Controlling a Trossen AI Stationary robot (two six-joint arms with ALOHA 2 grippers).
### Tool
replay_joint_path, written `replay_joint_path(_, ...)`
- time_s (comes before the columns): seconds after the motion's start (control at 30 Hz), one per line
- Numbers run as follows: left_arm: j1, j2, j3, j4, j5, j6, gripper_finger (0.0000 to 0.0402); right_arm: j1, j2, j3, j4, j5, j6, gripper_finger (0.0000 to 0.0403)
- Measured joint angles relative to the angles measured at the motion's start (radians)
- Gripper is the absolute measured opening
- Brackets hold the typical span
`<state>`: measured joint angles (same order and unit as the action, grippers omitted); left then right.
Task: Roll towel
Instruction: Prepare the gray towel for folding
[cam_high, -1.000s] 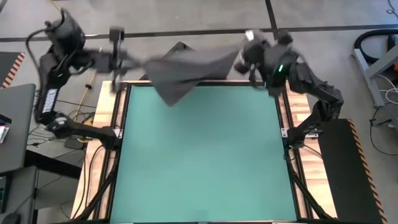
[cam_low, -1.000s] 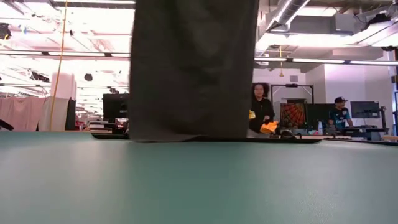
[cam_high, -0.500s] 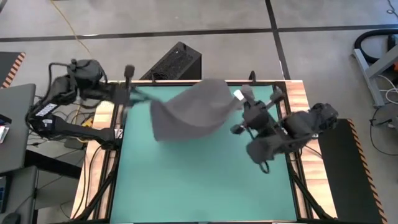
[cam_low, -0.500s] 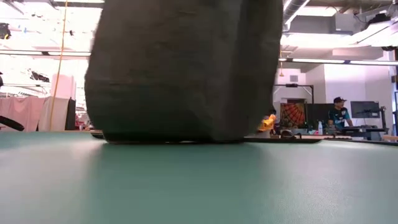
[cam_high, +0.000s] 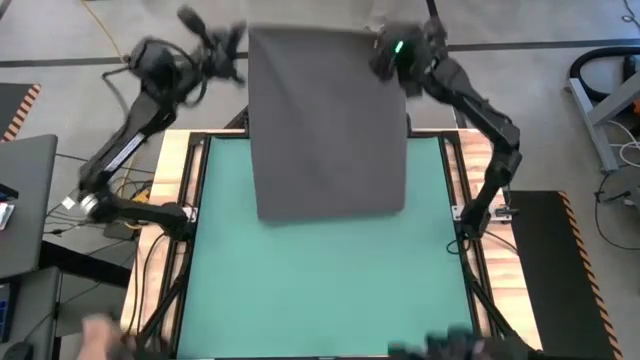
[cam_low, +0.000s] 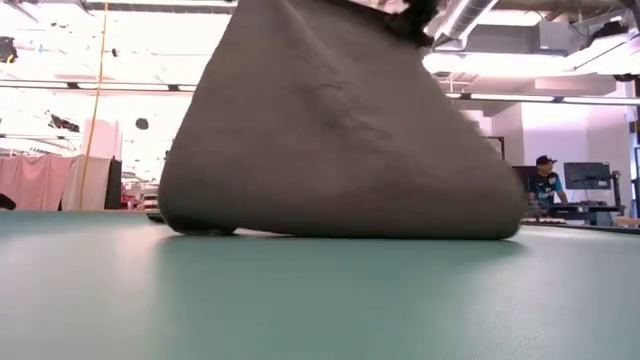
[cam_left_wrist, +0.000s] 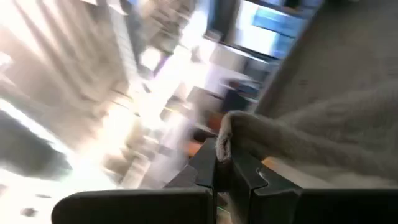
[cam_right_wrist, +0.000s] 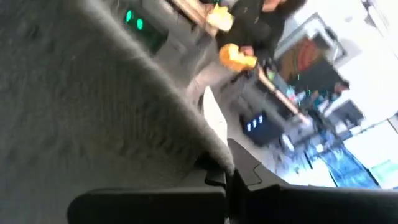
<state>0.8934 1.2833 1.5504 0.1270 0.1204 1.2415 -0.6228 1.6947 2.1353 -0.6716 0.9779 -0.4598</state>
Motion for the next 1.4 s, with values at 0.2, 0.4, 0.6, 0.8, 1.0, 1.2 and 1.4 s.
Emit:
replay_joint_path(0.2,0.178,0.279,0.362,0.151,0.252,-0.152,0.0,-0.066,0.045,0.057,0.647,-0.036,-0.549,0.0009)
replay_joint_path(0.4,0.167,0.425,0.809,0.009,0.504,-0.365,0.0,0.037,0.025,0.175,0.608,0.023,-0.661,0.0009)
replay_joint_path(0.6,0.092,0.189,0.573,-0.092,0.627,-0.477,0.0,0.249,-0.009,0.211,0.525,0.176,-0.678,0.0009)
replay_joint_path(0.8,-0.002,-0.038,0.461,-0.668,0.635,-0.491,0.0,0.535,-0.013,0.2,0.154,0.507,-0.461,0.0009)
replay_joint_path(1.0,-0.147,-0.217,0.357,-1.124,0.671,-0.528,0.0,0.86,0.031,0.198,-0.249,0.592,0.035,0.0009)
replay_joint_path(1.2,-0.274,-0.385,0.062,-1.197,0.653,-0.666,0.0,1.092,0.103,0.2,-0.425,0.594,0.375,0.0009)
replay_joint_path(1.4,-0.346,-0.572,-0.306,-1.082,0.626,-0.908,0.0,1.216,0.223,0.2,-0.604,0.587,0.685,0.0009)
